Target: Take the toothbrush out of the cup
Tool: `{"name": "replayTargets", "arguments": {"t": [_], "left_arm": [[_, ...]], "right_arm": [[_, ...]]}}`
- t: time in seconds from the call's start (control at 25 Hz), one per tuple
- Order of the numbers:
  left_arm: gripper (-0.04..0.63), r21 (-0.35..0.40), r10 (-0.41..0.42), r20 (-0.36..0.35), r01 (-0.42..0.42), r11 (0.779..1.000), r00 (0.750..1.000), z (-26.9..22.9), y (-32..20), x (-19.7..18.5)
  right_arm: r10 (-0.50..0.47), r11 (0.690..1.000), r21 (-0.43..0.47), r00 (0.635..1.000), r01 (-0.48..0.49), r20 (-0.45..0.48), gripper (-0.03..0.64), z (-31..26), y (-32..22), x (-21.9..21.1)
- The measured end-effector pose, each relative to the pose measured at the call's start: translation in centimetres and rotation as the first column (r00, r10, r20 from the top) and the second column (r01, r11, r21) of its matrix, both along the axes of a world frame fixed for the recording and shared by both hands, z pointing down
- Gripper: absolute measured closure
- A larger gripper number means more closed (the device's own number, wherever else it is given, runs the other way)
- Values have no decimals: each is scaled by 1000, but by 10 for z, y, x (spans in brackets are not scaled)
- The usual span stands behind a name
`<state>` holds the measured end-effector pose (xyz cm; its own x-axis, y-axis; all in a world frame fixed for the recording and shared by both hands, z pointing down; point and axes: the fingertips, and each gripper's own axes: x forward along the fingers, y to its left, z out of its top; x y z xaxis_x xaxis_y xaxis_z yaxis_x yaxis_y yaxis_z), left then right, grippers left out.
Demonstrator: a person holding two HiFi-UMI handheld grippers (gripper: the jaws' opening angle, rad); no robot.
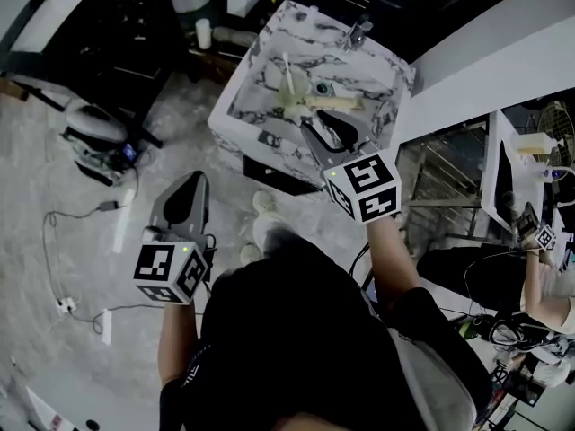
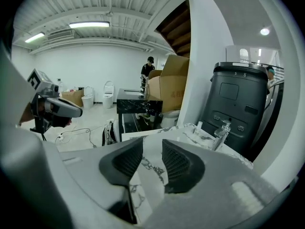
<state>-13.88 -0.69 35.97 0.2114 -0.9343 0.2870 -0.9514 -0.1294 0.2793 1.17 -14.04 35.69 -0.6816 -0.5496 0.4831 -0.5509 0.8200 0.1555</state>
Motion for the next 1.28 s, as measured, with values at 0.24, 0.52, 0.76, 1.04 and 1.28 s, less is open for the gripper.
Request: {"name": "replayTargets", "arguments": {"t": [0.24, 0.52, 0.76, 1.04, 1.28], "left_arm": [[575, -31, -24, 8, 25, 999, 1000, 5, -56, -6], [577, -91, -40, 12, 41, 995, 999, 21, -102, -3], [577, -125, -50, 24, 52, 991, 998, 27, -131, -4], [577, -165, -69, 46, 75, 983, 997, 33, -154, -13], [577, -202, -82, 43, 89, 975, 996, 42, -165, -20]], "right_arm": [[-18, 999, -41, 998, 15, -68, 485, 24, -63, -5], [-36, 991, -134, 996, 25, -80, 485, 61, -114, -15], [-31, 978, -206, 996, 13, -86, 485, 98, -143, -27], [-25, 971, -239, 993, -3, -112, 485, 131, -169, -43], [-16, 966, -258, 992, -16, -122, 485, 155, -183, -54]]}}
